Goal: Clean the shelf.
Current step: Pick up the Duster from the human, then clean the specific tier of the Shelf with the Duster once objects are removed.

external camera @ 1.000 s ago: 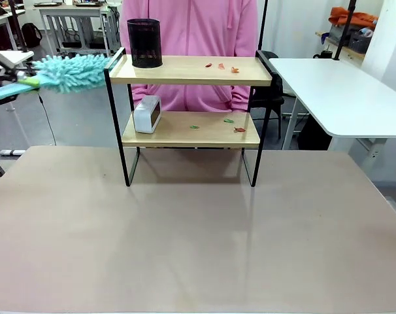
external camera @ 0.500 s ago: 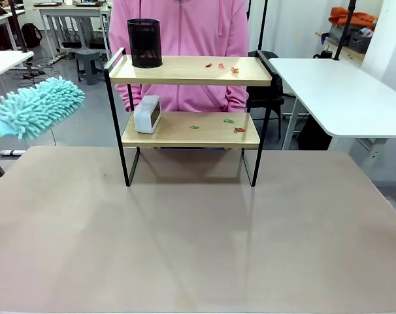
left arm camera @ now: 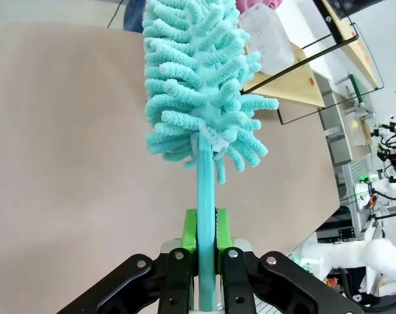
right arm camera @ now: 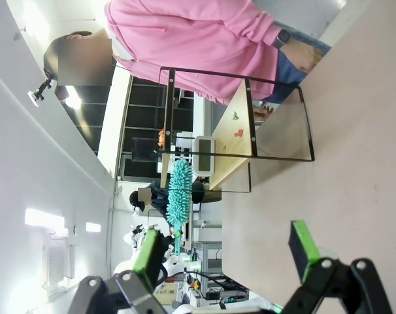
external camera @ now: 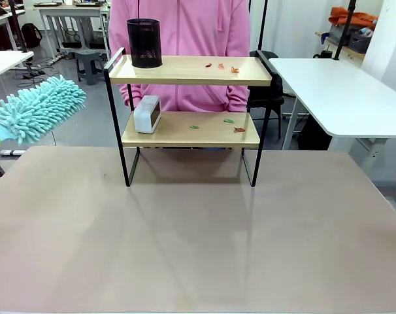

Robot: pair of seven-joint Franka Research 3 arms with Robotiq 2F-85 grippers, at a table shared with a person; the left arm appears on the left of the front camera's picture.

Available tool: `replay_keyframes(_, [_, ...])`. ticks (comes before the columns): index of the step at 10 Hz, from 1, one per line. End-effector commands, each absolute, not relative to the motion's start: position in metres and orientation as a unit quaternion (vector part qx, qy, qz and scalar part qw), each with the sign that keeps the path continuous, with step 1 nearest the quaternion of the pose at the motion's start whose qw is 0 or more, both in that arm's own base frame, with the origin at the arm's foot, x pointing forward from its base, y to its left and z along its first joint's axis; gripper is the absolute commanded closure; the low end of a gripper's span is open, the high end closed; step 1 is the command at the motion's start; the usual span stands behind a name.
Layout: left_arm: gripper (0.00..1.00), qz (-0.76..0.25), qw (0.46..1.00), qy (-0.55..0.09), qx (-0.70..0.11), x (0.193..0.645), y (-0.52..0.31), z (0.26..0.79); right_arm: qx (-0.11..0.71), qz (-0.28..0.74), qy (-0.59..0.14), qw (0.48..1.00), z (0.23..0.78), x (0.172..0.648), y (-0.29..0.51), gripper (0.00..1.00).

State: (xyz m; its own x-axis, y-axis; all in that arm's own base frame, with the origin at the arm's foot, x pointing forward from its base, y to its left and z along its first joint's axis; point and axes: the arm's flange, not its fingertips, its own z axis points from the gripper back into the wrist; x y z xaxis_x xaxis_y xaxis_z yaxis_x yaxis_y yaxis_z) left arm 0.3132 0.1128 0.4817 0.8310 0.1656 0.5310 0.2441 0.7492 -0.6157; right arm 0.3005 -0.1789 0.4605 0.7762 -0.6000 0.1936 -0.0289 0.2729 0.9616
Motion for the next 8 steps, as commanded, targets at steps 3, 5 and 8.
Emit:
replay_keyframes(3, [1.0,-0.016,0.89,-0.289,-0.352,0.314,0.1152,0.4844,0.576,-0.18,-0.291,0.743,0.4616,0.3039,-0.179,0.0])
replay_keyframes(5, [1.0,-0.016,0.89,-0.289,-0.352,0.314,0.1152,0.4844,0.576,-0.18,-0.291,0.743,0.4616,0.3039,-0.179,0.0])
replay_keyframes(8, [1.0,-0.016,0.89,-0.289,-0.352,0.314,0.1152,0.4844,0.576,-0.18,-0.291,0.743,0.4616,0.3039,-0.179,0.0])
